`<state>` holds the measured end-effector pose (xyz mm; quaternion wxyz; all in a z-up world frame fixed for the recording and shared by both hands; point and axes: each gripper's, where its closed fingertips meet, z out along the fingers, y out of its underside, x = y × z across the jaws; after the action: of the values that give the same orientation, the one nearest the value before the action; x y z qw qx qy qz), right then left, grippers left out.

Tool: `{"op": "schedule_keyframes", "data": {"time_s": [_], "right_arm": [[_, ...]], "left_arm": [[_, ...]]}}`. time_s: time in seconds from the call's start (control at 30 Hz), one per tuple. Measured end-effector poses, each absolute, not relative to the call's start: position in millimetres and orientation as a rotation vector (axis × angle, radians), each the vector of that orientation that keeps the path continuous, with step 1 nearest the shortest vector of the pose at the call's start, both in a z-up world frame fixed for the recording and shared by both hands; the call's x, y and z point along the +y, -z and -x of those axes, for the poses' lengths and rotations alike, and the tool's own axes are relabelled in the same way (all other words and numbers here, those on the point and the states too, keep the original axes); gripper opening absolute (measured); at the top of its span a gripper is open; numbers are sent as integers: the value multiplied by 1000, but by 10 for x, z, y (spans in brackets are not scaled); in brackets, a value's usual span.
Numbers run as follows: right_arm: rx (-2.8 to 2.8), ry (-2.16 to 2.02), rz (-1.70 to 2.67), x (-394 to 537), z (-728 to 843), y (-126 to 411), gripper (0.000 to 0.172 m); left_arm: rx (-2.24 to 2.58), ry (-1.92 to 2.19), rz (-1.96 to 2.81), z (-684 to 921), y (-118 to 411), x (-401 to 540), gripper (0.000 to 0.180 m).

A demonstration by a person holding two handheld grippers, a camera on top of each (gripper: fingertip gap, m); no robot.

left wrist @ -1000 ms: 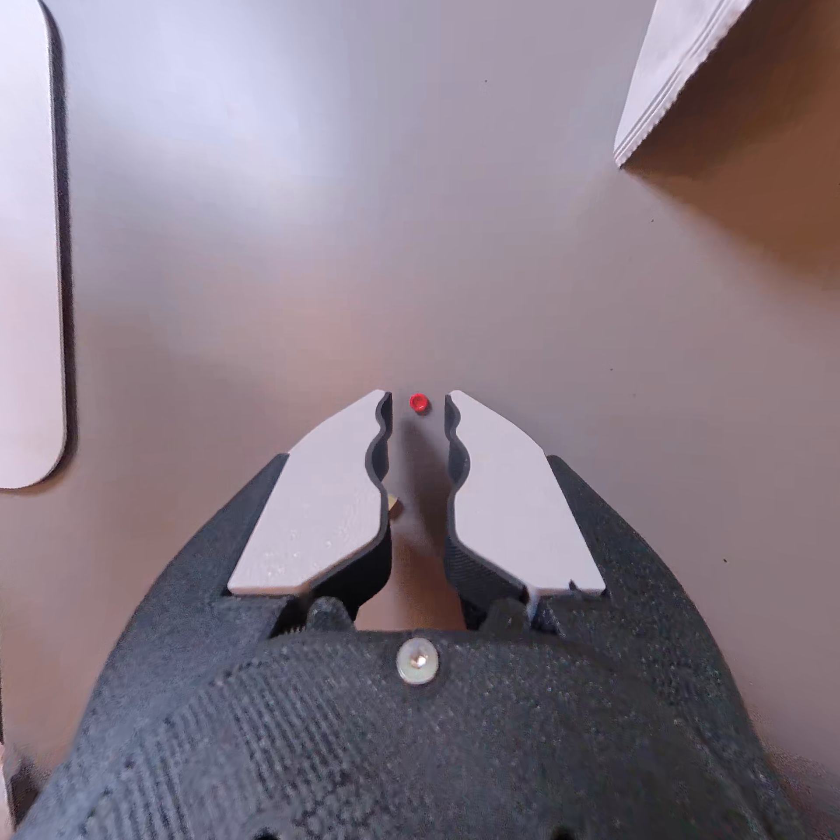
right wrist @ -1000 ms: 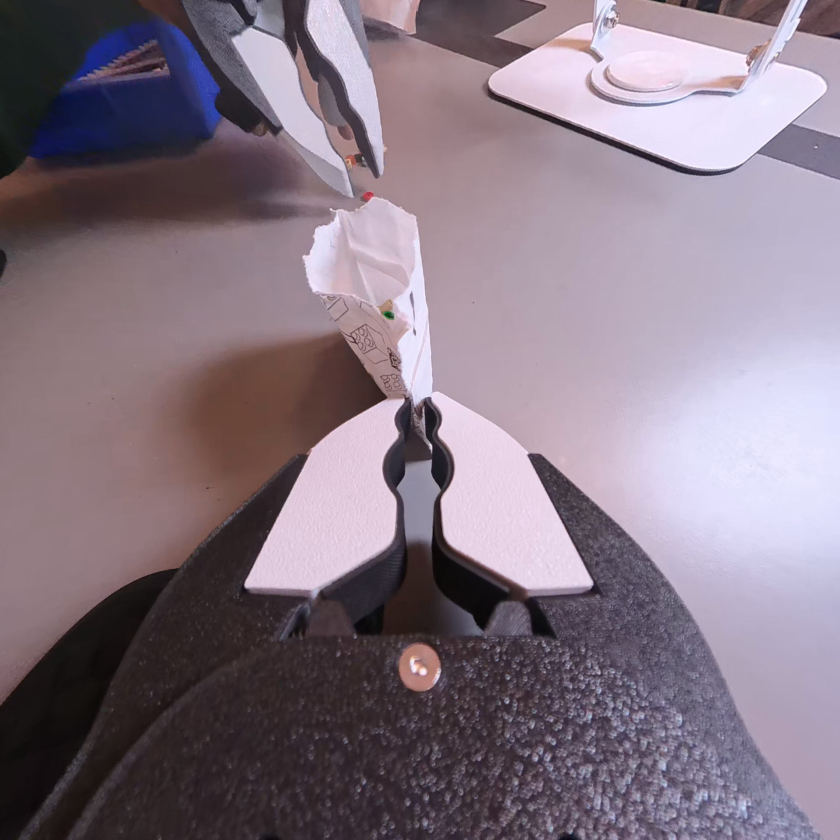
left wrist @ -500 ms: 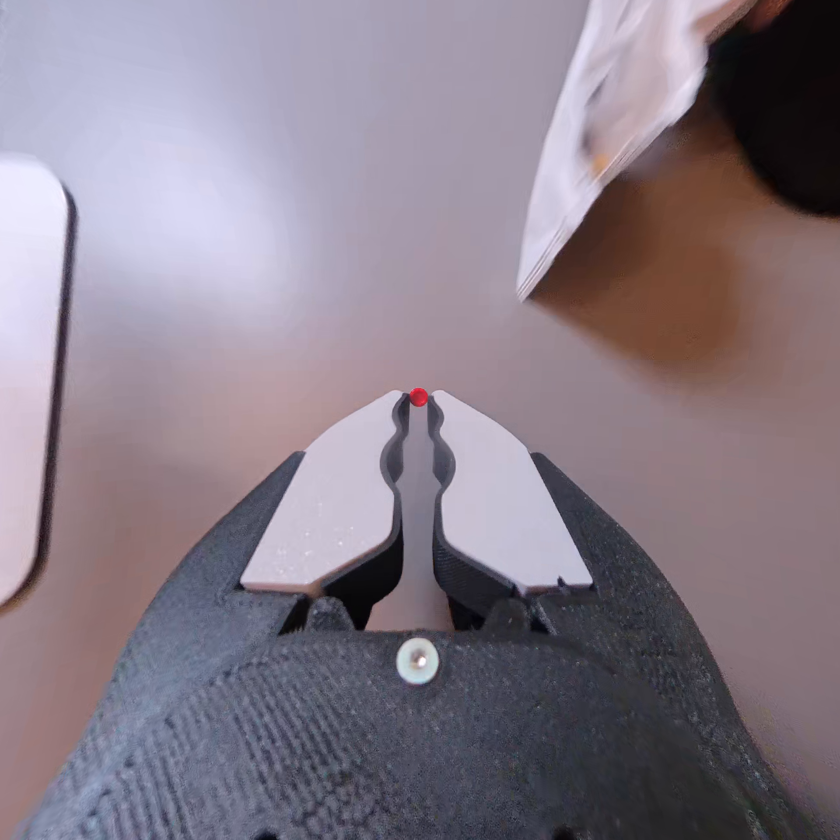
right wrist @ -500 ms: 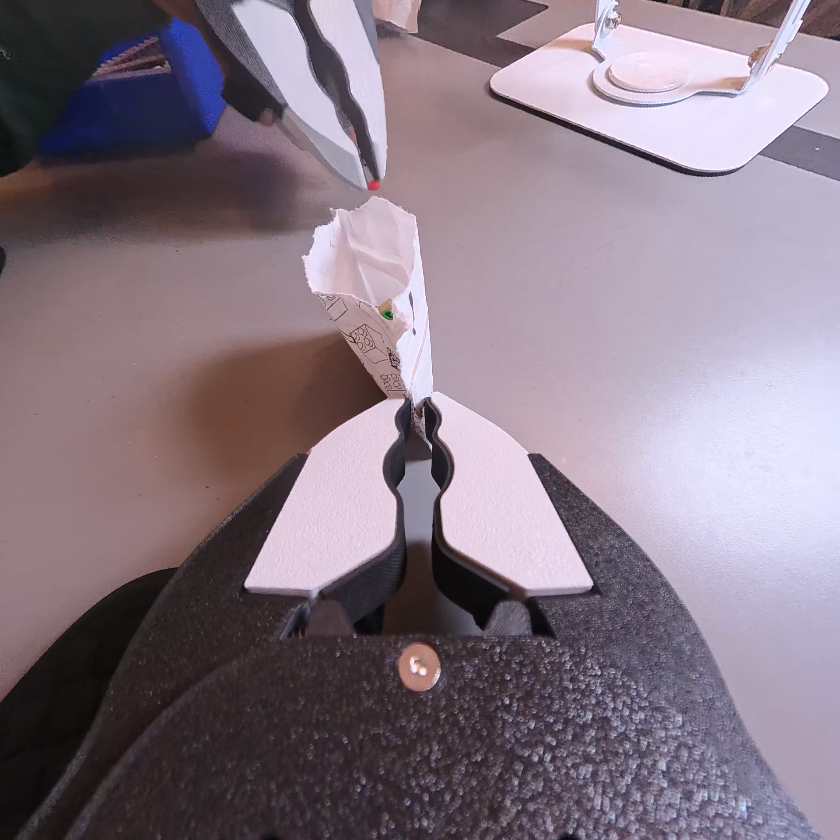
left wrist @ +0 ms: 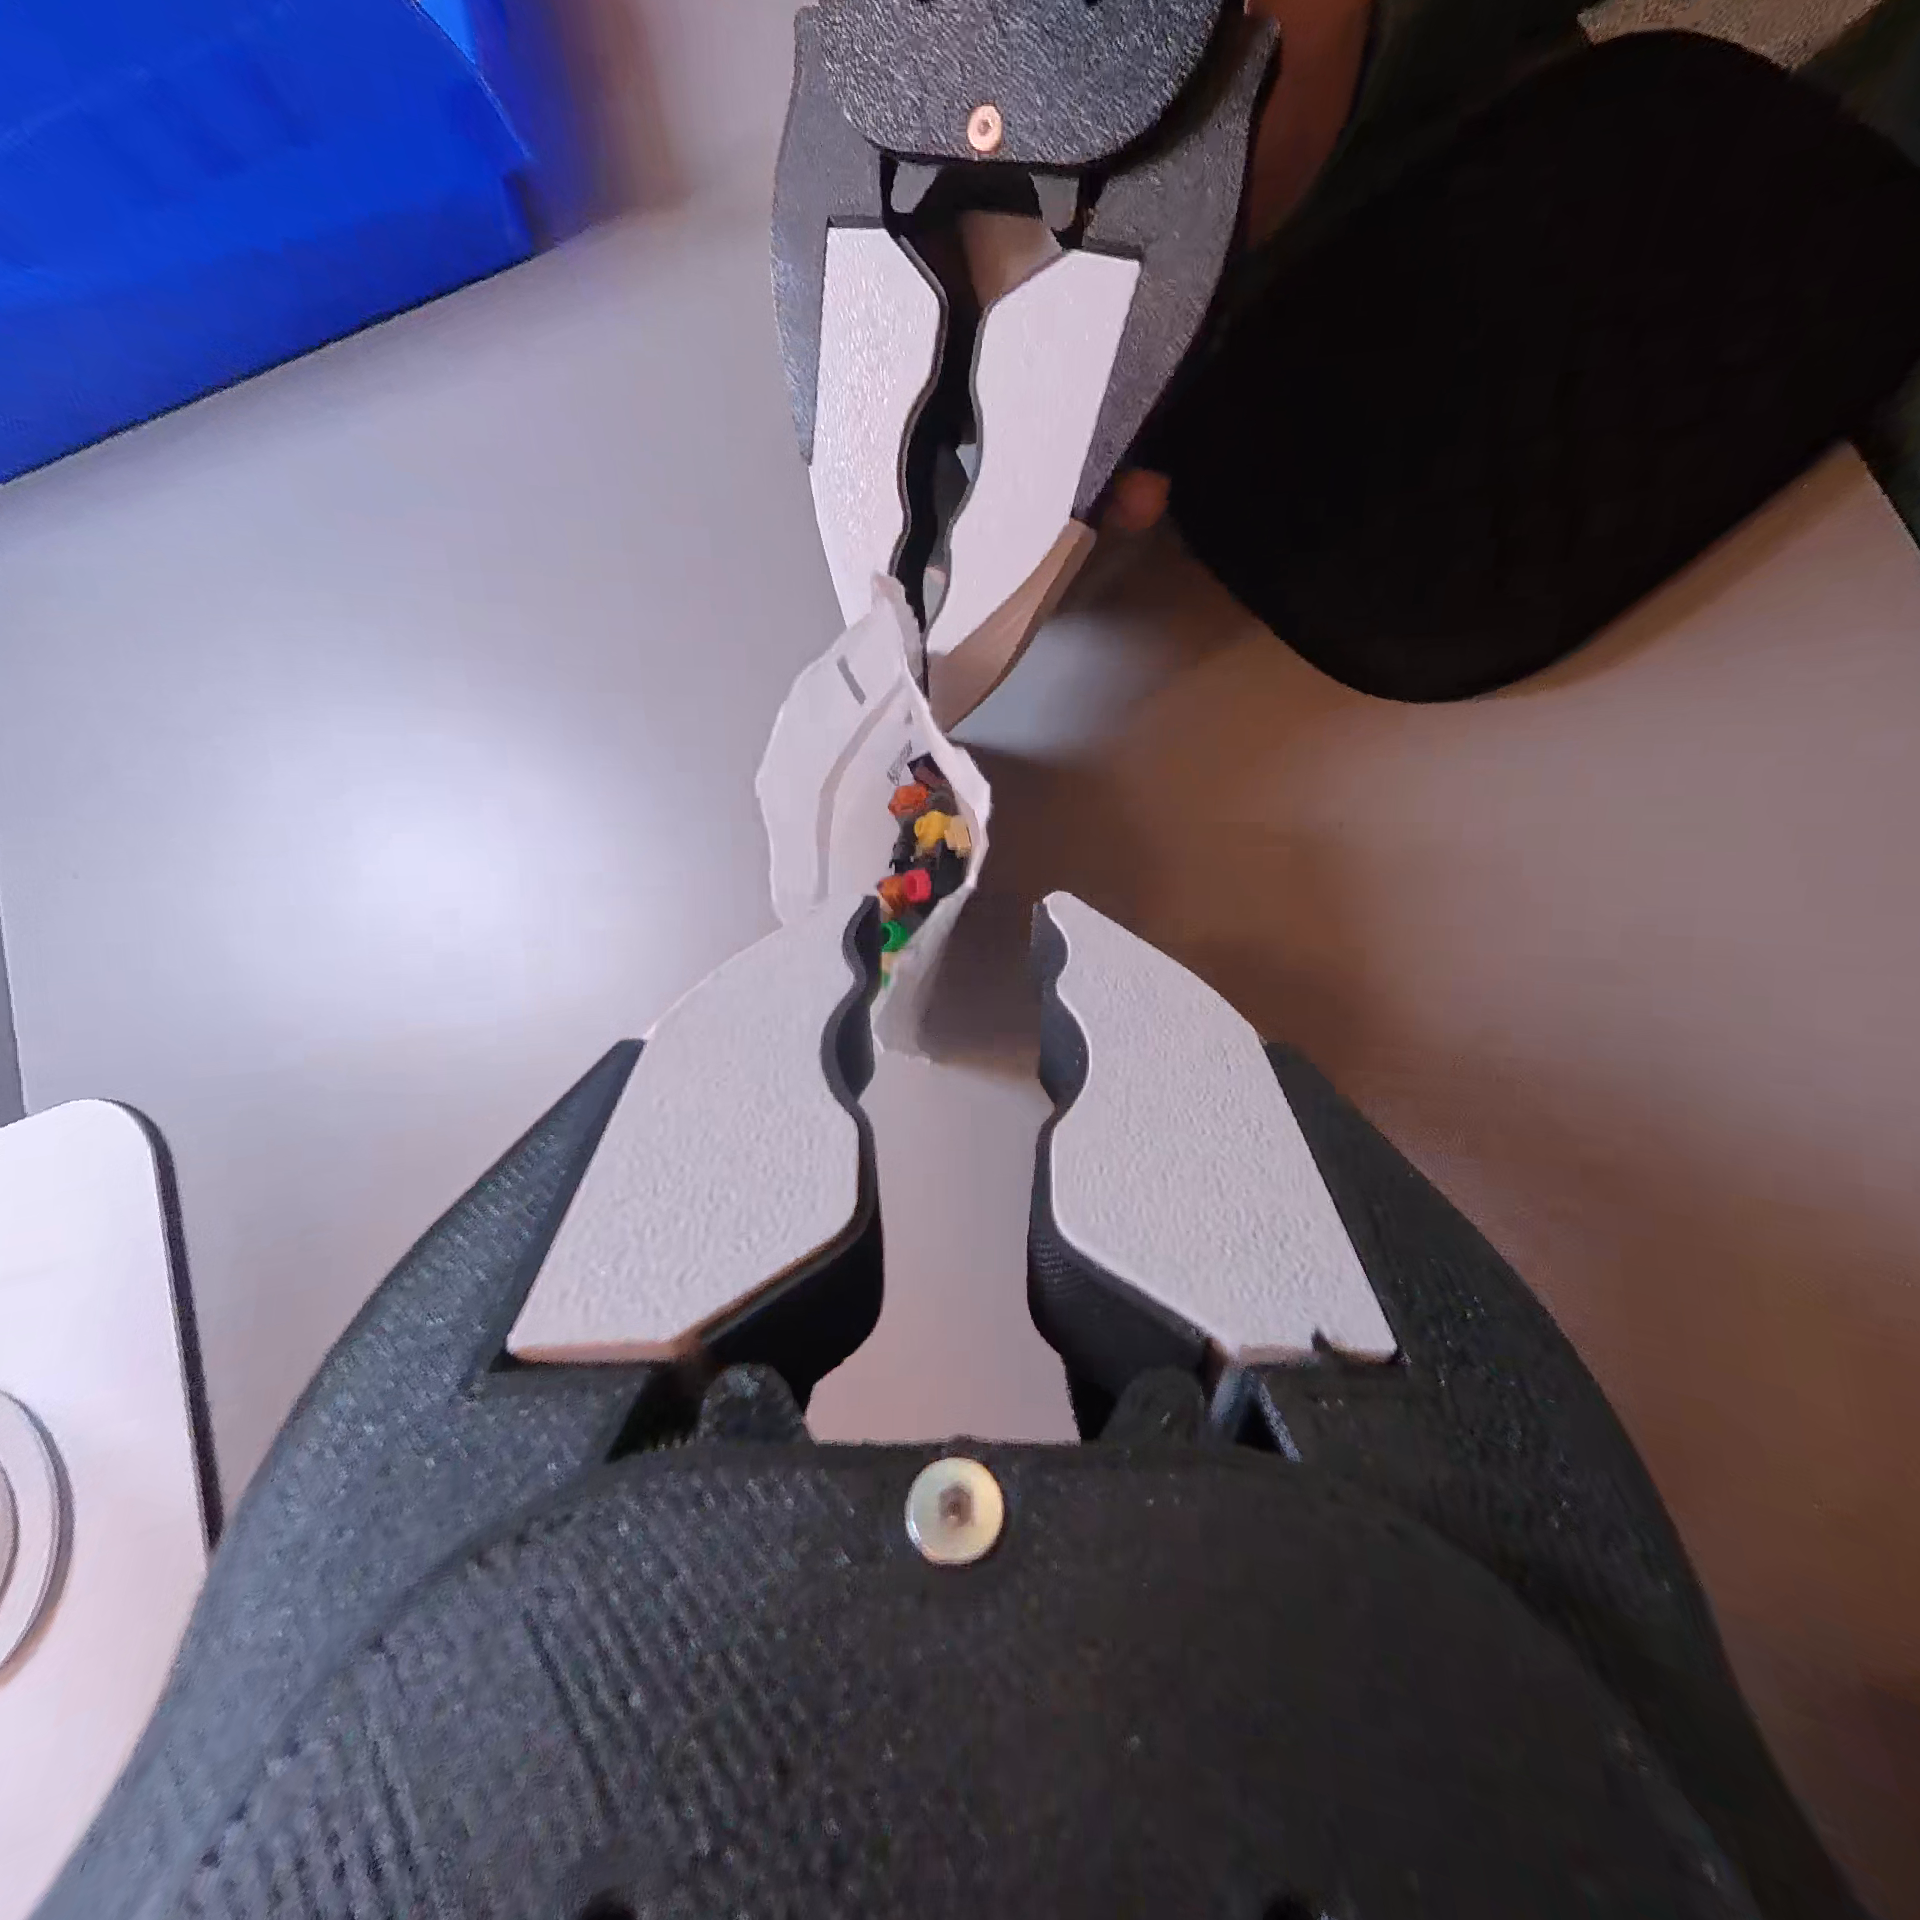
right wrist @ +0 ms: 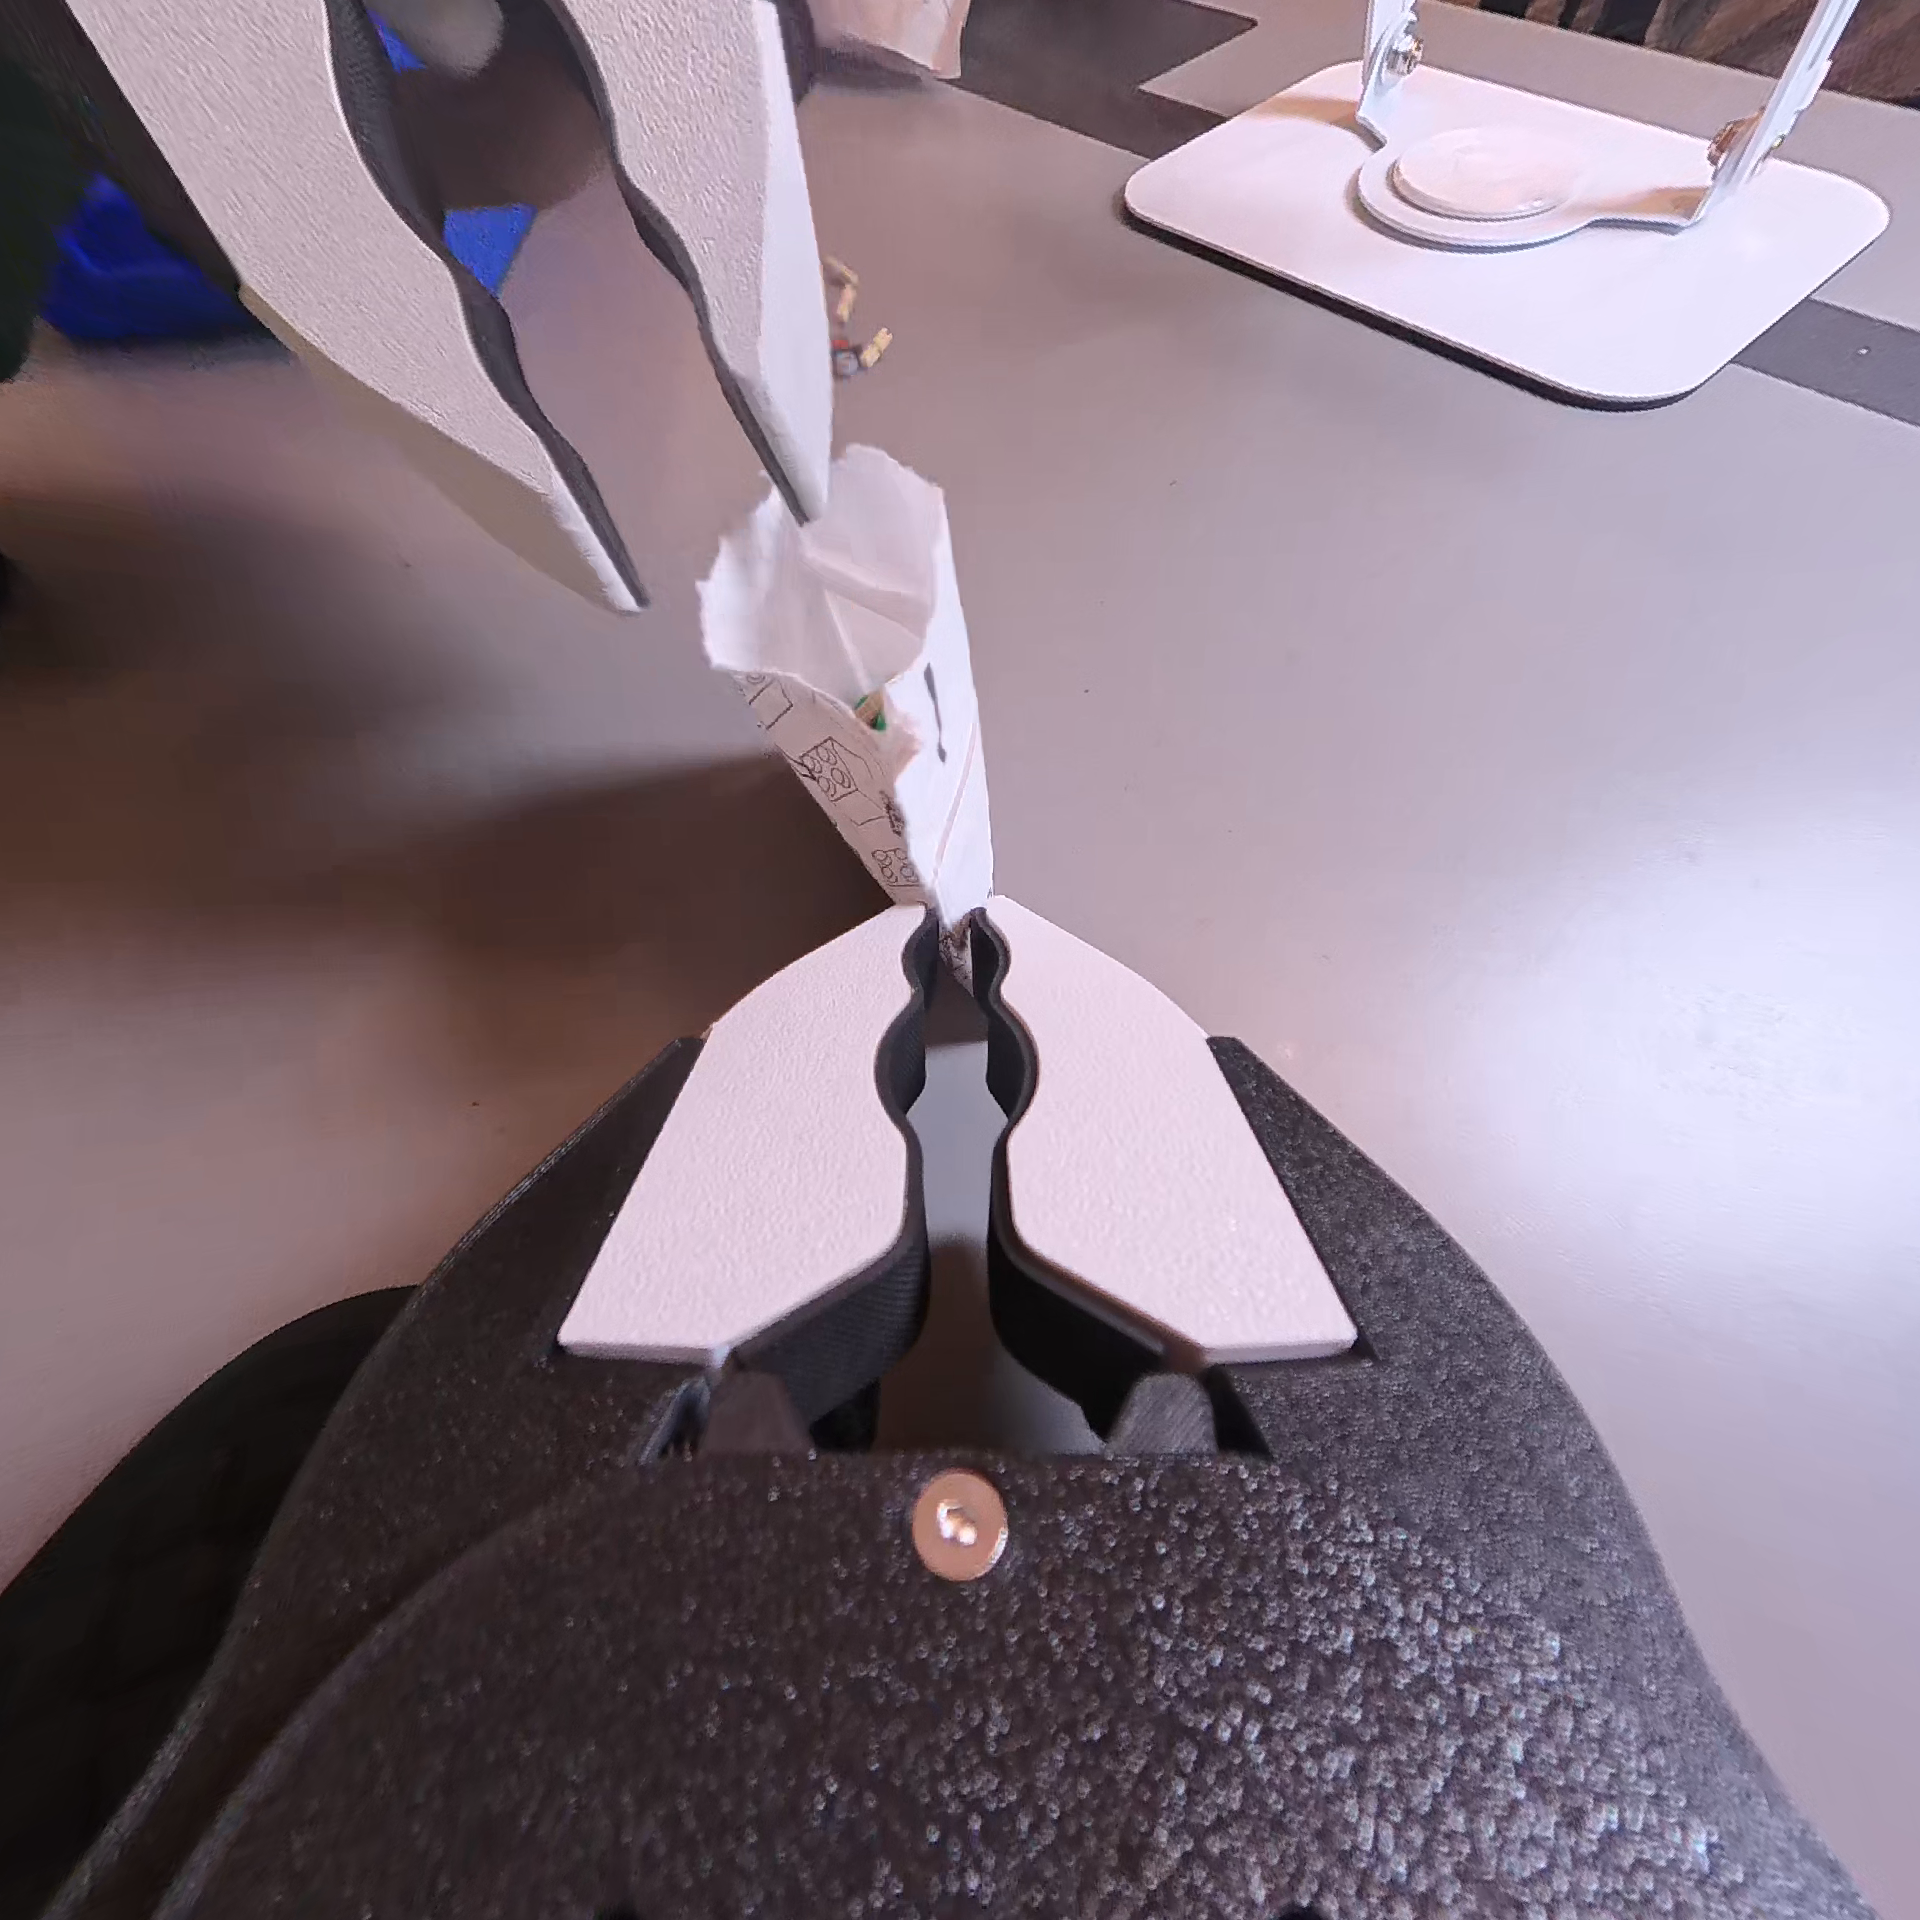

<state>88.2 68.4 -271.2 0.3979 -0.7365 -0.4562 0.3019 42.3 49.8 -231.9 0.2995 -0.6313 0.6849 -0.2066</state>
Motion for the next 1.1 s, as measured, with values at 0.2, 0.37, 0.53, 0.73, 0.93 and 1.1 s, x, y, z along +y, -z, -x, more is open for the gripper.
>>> {"op": "schedule_keyframes", "data": {"time_s": [0.2, 0.37, 0.53, 0.73, 0.93, 1.1], "right_arm": [[-1148, -772, 1874, 693, -884, 2716, 5], [-1160, -767, 1869, 679, -870, 2720, 5], [-1151, -777, 1872, 685, -874, 2716, 5], [-1148, -784, 1876, 686, -876, 2716, 5], [-1150, -783, 1874, 683, -875, 2716, 5], [-1151, -781, 1874, 682, -875, 2718, 5]], "left_arm": [[1694, 314, 1810, 196, 2192, 794, 28], [1456, 158, 2226, 1278, 2554, 1272, 40], [1495, 252, 2411, 1596, 3008, 1206, 50], [1496, 334, 2422, 1541, 3076, 1213, 37], [1535, 287, 2407, 1543, 3082, 1200, 25], [1543, 295, 2379, 1523, 3080, 1175, 17]]}}
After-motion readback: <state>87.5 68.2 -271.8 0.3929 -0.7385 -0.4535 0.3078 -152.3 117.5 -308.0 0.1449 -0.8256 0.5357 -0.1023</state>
